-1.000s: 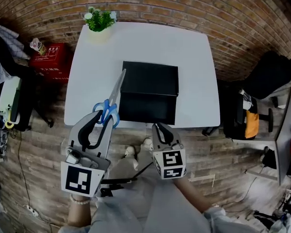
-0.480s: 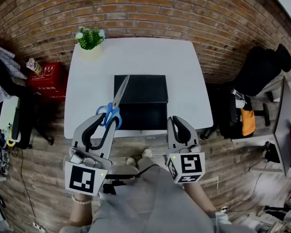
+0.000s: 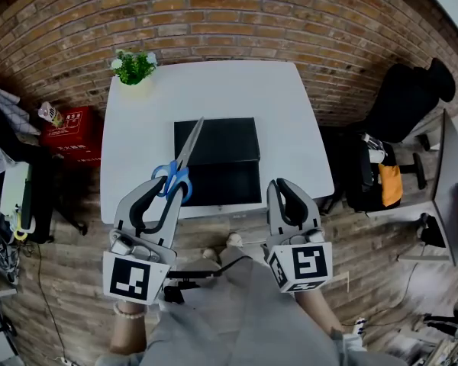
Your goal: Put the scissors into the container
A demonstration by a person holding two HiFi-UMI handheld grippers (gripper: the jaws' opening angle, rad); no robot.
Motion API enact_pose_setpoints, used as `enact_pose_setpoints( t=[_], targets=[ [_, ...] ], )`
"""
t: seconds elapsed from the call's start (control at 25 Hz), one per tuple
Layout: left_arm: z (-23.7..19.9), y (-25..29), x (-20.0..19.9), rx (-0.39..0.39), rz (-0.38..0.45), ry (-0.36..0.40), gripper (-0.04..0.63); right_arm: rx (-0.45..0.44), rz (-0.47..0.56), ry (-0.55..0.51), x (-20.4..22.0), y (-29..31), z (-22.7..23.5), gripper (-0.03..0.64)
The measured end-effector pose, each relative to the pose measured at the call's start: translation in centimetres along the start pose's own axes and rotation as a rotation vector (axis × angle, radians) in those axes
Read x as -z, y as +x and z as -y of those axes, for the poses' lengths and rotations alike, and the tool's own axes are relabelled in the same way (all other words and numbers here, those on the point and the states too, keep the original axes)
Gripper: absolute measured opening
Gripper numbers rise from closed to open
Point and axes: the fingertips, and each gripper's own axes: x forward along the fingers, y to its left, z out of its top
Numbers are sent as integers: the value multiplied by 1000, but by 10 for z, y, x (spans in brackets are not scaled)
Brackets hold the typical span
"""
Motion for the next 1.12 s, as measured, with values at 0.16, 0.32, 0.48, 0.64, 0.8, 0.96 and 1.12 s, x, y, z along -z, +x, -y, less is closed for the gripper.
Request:
enact_pose_setpoints(
  t=[0.16,0.32,0.48,0.64,0.8,0.96,1.12],
  targets=[
    [5,13,9,43,-19,20,100,3,-14,-1,4,-1,6,61],
    [12,33,26,118,-57,88,100,22,-28,9,12,-2,15,61],
    [24,59,49,223,-109,199,100,39,-52,23,23,-4,25,61],
    [35,83,86,321,-201,272,100,63,-71,38,32,-6,35,61],
    [47,101,127,432,-312,348,100,80,-85,53,39,-5,45,61],
    [56,116,162,540,-409,391,100,93,-94,65,44,-3,54,61],
    [62,127,198,624,-524,444,100,102,-101,71,47,0,63,61]
  ],
)
